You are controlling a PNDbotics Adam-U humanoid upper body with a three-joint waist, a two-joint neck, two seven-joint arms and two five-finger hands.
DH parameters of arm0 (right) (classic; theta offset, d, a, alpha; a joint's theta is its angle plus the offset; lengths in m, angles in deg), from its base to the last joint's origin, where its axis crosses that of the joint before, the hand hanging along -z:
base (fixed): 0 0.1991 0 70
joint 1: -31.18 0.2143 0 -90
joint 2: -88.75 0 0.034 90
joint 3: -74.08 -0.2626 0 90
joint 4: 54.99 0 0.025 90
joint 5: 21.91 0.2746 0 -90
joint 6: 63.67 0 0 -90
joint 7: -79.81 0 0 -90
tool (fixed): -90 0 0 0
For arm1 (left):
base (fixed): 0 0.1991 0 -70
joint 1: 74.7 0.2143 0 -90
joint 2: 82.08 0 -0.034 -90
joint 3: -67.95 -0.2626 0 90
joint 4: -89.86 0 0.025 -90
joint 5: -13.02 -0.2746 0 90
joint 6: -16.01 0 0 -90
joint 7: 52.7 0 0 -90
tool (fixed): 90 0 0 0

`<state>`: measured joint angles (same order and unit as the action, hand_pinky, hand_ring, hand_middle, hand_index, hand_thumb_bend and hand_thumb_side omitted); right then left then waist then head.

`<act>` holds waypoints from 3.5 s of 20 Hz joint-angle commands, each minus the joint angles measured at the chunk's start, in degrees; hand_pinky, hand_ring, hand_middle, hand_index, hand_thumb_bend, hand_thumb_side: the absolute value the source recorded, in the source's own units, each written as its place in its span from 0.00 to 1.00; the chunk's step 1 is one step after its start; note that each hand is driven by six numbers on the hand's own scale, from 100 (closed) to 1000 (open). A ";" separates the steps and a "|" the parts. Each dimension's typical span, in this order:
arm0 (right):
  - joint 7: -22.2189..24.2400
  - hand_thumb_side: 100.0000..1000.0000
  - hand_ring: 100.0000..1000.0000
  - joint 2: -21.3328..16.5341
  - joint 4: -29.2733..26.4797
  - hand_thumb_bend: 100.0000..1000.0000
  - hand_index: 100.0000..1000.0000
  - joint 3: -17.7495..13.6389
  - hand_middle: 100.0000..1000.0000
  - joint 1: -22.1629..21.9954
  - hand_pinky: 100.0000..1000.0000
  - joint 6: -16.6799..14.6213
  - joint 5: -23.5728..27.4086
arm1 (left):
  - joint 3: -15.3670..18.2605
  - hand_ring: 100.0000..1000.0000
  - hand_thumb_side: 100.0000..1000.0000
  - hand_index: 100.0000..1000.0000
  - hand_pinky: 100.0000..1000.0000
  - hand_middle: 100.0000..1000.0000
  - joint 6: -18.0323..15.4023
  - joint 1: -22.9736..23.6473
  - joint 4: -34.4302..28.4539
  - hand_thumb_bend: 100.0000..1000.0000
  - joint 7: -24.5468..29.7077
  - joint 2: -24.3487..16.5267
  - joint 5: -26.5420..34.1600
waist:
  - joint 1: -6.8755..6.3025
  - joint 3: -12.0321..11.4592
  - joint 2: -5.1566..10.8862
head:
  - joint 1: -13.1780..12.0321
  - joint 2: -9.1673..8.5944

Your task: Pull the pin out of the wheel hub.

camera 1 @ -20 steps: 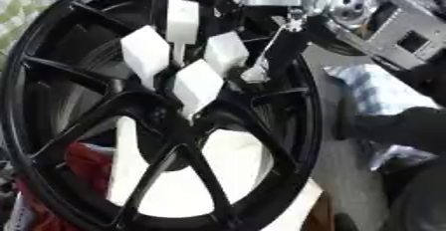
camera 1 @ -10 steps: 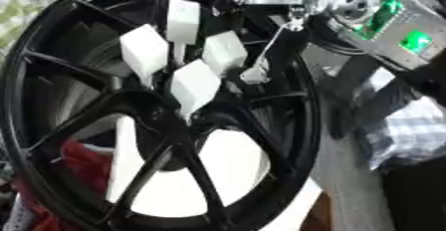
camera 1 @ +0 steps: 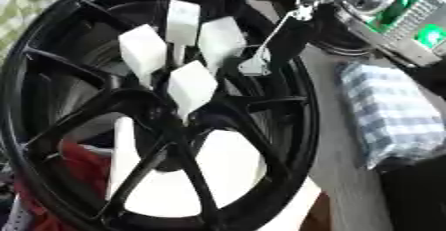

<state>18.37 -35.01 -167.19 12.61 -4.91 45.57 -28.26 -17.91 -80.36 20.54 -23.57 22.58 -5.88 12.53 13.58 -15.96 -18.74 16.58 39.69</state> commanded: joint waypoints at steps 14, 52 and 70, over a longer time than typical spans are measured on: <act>-12.31 0.00 0.55 -8.83 -0.70 0.06 0.38 -21.69 0.21 -15.69 0.67 3.08 5.82 | 1.44 0.85 0.97 0.78 0.83 0.74 -0.67 0.61 -1.16 0.09 -0.58 -1.31 -0.20 | -0.64 1.34 1.50 | -0.90 -0.76; -18.37 0.00 0.86 -2.83 22.14 0.07 0.78 -40.16 0.79 -31.96 0.78 -0.38 -13.78 | 2.48 0.85 0.96 0.78 0.84 0.74 -1.95 1.11 -1.16 0.09 -2.36 -0.50 -1.14 | -2.15 2.00 0.74 | -1.32 -1.41; -33.35 0.13 0.67 -2.50 3.60 0.02 0.62 -29.26 0.55 -25.38 0.71 -5.59 12.31 | 2.15 0.84 0.96 0.78 0.84 0.74 -2.43 0.21 -1.16 0.09 -1.95 -0.79 -0.33 | -2.29 0.65 1.20 | 0.13 -1.58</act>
<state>-14.14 -35.90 -161.70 -16.71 -31.00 40.34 -18.00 -16.16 -82.56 21.07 -23.57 20.61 -5.80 12.02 11.99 -15.36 -18.80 16.37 38.68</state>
